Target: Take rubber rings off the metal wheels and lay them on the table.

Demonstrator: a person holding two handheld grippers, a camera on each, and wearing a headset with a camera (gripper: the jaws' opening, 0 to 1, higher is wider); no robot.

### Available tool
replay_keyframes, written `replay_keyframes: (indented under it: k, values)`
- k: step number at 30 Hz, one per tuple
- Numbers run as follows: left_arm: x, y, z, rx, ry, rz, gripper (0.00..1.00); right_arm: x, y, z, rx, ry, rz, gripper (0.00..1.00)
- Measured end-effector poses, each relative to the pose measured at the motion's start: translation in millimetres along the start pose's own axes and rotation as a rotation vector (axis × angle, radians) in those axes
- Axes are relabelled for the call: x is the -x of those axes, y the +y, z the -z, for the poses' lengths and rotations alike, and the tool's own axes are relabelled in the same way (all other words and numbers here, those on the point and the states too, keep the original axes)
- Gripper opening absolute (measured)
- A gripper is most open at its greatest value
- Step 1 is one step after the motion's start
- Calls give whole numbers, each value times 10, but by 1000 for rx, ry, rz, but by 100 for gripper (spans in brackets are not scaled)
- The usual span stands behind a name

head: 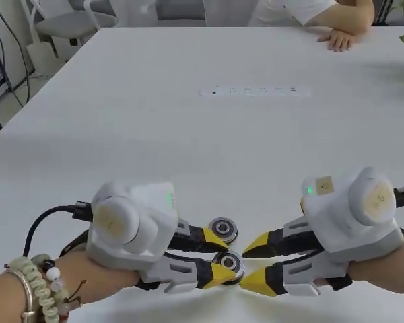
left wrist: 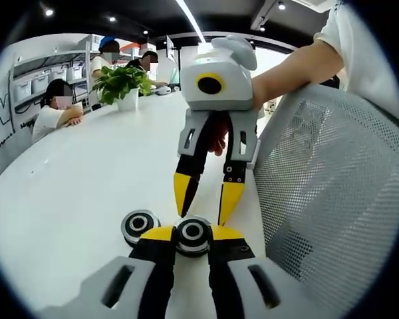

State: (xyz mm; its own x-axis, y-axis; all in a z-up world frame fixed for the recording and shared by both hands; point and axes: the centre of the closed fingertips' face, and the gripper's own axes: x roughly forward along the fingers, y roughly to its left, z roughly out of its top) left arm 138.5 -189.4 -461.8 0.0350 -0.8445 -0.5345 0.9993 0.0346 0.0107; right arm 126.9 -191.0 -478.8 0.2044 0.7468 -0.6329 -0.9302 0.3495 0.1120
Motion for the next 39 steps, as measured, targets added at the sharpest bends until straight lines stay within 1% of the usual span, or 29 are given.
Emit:
replay_keyframes:
  k: [2, 4, 6, 9, 12, 14, 18, 20, 27, 32, 34, 39]
  values:
    - [7, -1, -2, -15, 0, -7, 11, -2, 0, 0, 1, 0, 2, 22]
    - [9, -25, -2, -38, 6, 5, 8, -1, -17, -9, -4, -5, 10, 22]
    - [12, -19, 1, -17, 5, 1, 8, 0, -33, -21, -13, -15, 19, 22]
    - [13, -18, 2, -14, 2, 0, 8, -5, -48, -35, -23, -27, 27, 23]
    - [19, -26, 8, -22, -8, -9, 8, -35, -44, -27, -30, -27, 31, 24]
    - [21, -19, 7, -16, -19, -10, 8, -63, -11, -17, -20, -18, 23, 24]
    - [14, -19, 3, -14, -21, -10, 8, -90, -4, -54, 2, -22, 31, 25]
    - [13, -19, 2, -14, -22, -11, 8, -84, -21, -51, 4, -19, 35, 23]
    - [8, -14, 0, -12, -26, -11, 8, -48, -17, -12, 0, -9, 20, 19]
    - [5, -11, 2, -6, -30, -11, 8, -20, -33, 41, 14, 13, 23, 7]
    - [4, -12, 3, -6, -31, -11, 8, -24, -36, 43, 8, 13, 24, 6]
    - [0, -9, 3, -4, -32, -11, 8, -16, -53, 43, 32, 30, 40, 2]
